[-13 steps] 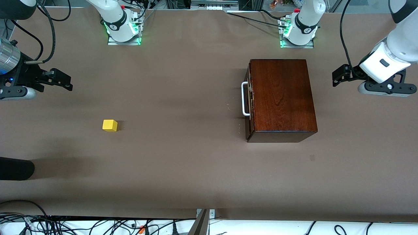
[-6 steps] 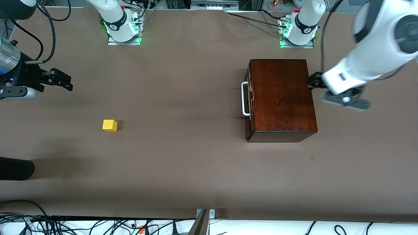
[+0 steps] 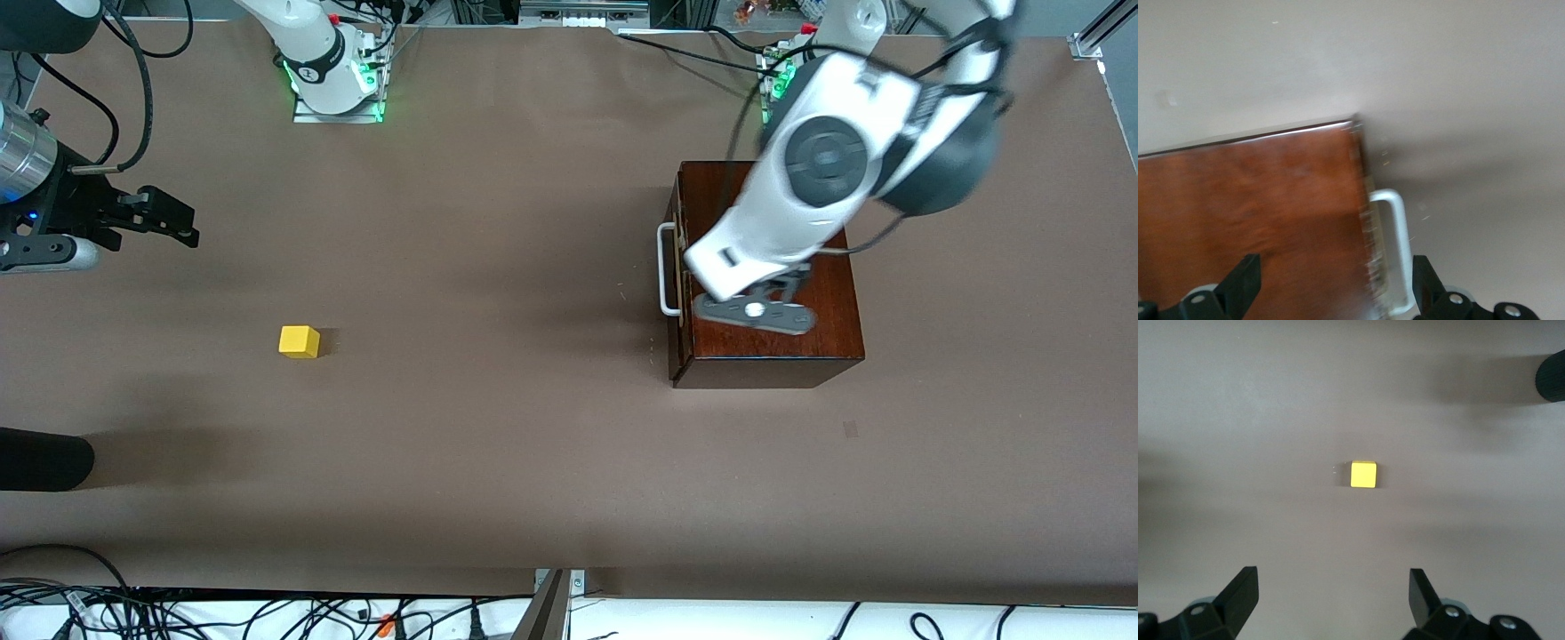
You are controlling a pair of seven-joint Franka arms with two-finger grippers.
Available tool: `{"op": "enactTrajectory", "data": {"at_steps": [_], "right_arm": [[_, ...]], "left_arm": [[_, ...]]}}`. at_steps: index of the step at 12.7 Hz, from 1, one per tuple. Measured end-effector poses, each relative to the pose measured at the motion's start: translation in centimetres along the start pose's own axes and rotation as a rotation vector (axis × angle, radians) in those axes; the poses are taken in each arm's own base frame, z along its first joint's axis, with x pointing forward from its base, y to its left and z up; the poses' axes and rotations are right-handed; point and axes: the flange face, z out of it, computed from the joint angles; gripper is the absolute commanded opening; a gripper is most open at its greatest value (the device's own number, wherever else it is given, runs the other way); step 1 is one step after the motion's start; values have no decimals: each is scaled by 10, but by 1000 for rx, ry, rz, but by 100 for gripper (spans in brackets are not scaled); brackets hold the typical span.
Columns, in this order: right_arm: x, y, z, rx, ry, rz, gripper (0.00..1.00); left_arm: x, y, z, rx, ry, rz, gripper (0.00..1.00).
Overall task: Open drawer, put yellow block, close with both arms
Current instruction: 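Lower the left gripper onto the silver drawer handle and grasp it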
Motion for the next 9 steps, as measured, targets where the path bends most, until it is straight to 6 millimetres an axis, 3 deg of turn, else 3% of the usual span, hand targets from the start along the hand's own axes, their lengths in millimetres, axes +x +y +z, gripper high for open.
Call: {"op": "enactTrajectory", "data": {"at_steps": [3, 6, 7, 9], "right_arm": [[0, -1, 0, 0, 1, -2, 100], [0, -2, 0, 0, 2, -3, 100], [0, -2, 0, 0, 3, -3, 100], [0, -2, 0, 0, 3, -3, 100]], "left_arm": [[-10, 68, 44, 24, 10, -74, 100], [-30, 118, 93, 215, 65, -53, 100], [-37, 131, 103, 244, 75, -53, 100], [-39, 137, 118, 276, 76, -53, 100]]}}
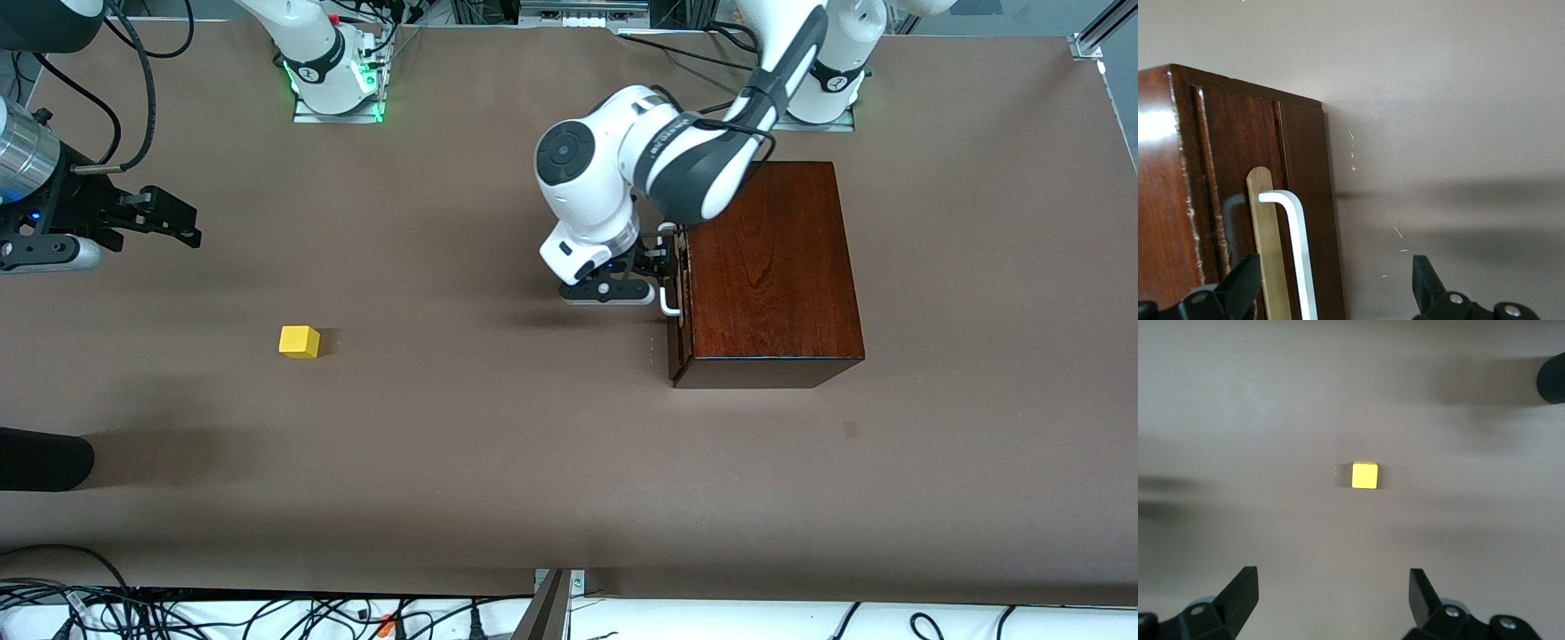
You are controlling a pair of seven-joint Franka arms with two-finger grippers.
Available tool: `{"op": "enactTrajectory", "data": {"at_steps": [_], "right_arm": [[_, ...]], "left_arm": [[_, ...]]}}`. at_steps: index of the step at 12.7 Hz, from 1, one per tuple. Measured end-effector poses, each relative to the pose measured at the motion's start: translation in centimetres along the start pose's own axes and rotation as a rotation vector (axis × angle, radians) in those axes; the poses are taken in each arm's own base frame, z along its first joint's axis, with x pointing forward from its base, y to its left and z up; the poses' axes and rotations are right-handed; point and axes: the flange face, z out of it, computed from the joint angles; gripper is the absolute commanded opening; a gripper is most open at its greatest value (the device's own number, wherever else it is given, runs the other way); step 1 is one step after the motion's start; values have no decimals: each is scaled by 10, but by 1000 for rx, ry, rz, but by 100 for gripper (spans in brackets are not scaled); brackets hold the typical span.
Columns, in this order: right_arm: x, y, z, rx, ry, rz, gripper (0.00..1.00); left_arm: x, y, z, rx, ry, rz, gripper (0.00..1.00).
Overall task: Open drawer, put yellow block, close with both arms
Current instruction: 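Lower the left gripper onto the silver drawer handle and grasp it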
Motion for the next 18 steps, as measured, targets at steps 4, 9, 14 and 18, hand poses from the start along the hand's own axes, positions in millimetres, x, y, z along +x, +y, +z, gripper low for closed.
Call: {"op": "enactTrajectory", "data": {"at_steps": [4, 9, 14, 18], "right_arm": [[0, 0, 0, 0, 0, 0, 100], [0, 0, 0, 0, 0, 0, 100], [0, 0, 0, 0, 0, 0, 100], [0, 0, 0, 0, 0, 0, 100]], "left_arm": [[1, 3, 28, 38, -26, -28, 100], [-5, 5, 53, 122, -9, -51, 100], [-18, 26, 64, 127, -2, -74, 100], [-17, 27, 66, 123, 1, -78, 100]]}}
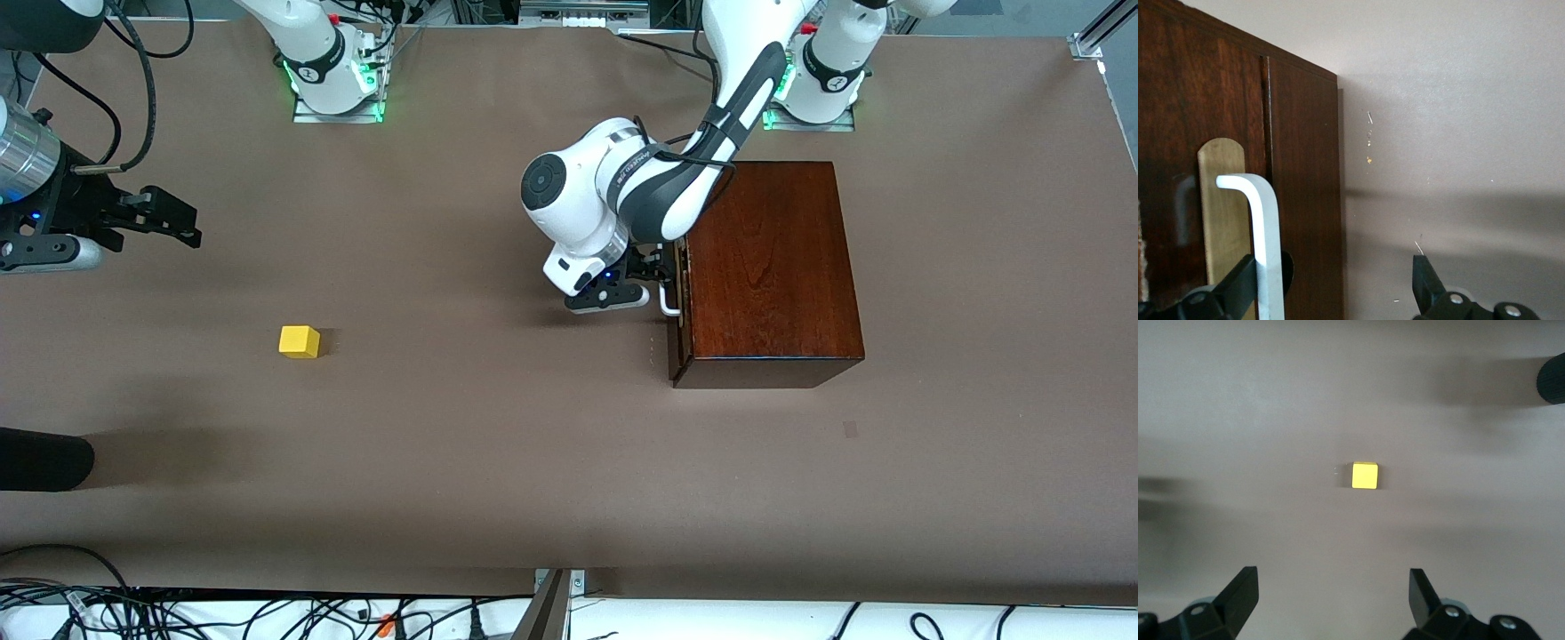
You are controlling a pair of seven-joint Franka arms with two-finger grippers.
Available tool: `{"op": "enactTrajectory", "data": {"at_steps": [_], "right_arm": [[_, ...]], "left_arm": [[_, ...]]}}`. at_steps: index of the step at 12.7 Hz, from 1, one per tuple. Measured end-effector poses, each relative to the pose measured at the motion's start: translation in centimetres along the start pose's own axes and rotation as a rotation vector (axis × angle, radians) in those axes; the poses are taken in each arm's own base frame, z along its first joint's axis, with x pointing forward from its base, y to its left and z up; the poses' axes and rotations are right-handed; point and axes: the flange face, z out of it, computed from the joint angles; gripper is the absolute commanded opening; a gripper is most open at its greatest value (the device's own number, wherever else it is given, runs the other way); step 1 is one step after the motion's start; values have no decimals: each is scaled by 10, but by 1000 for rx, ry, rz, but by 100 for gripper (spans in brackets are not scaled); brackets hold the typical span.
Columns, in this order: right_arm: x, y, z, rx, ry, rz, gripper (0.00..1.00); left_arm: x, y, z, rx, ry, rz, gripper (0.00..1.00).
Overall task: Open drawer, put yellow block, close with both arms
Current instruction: 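Lower the left gripper onto the silver drawer handle and grasp it, then pull the drawer open by its handle with the left gripper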
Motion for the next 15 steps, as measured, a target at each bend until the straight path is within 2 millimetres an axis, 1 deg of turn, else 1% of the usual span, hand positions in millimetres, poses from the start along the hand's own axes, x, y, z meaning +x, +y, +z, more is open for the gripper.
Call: {"op": "enactTrajectory", "data": {"at_steps": [7, 15], "right_arm": [[0, 0, 0, 0, 0, 0, 100], [0, 0, 0, 0, 0, 0, 100]], "left_arm": [[2, 1, 3, -6, 3, -6, 100], [5, 8, -11, -143, -17, -46, 100]]}}
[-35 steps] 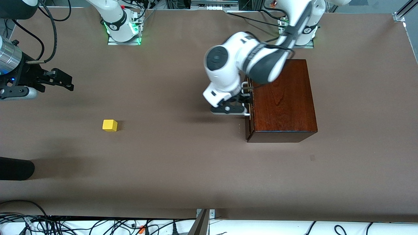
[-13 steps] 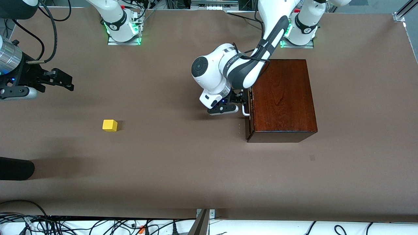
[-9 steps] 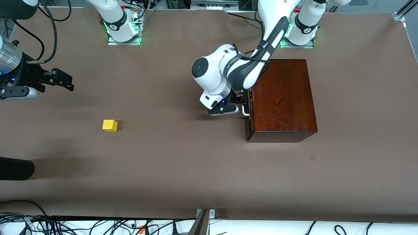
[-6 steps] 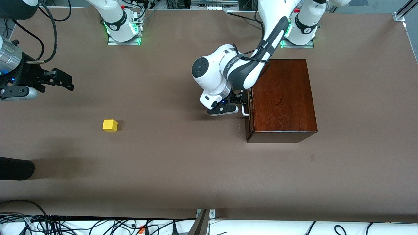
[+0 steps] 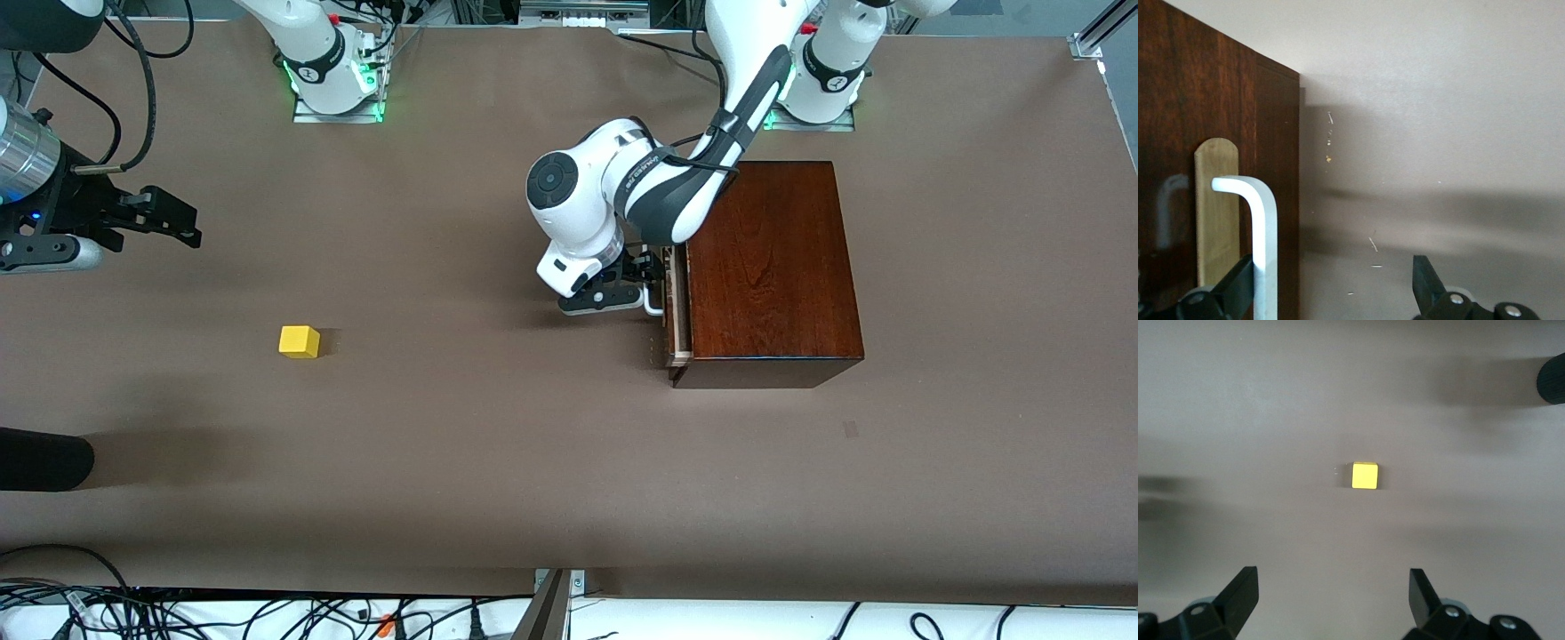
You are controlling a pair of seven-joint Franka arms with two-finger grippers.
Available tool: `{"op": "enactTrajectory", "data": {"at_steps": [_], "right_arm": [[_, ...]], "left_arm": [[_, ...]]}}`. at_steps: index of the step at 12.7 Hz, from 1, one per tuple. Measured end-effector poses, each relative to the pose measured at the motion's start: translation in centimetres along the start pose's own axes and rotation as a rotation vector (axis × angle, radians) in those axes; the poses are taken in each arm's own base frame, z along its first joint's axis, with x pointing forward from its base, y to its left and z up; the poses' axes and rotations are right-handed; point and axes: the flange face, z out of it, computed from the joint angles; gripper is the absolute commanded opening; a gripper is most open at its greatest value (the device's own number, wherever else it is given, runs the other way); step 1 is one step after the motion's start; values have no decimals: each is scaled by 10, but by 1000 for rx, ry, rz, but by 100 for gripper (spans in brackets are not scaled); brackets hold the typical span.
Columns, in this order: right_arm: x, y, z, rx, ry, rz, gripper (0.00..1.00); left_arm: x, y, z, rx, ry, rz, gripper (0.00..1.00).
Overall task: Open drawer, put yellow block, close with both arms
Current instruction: 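Pull the drawer open by its handle with the left gripper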
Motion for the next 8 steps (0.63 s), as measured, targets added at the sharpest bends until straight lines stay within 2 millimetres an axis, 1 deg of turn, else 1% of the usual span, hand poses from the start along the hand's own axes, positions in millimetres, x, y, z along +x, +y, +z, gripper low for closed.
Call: {"op": "enactTrajectory", "data": {"at_steps": [5, 8], "right_arm": [[1, 0, -1, 0, 11, 0, 100], [2, 0, -2, 0, 21, 0, 100]], "left_arm": [[0, 6, -6, -63, -5, -10, 100], [-2, 8, -5, -62, 2, 2, 100]]}}
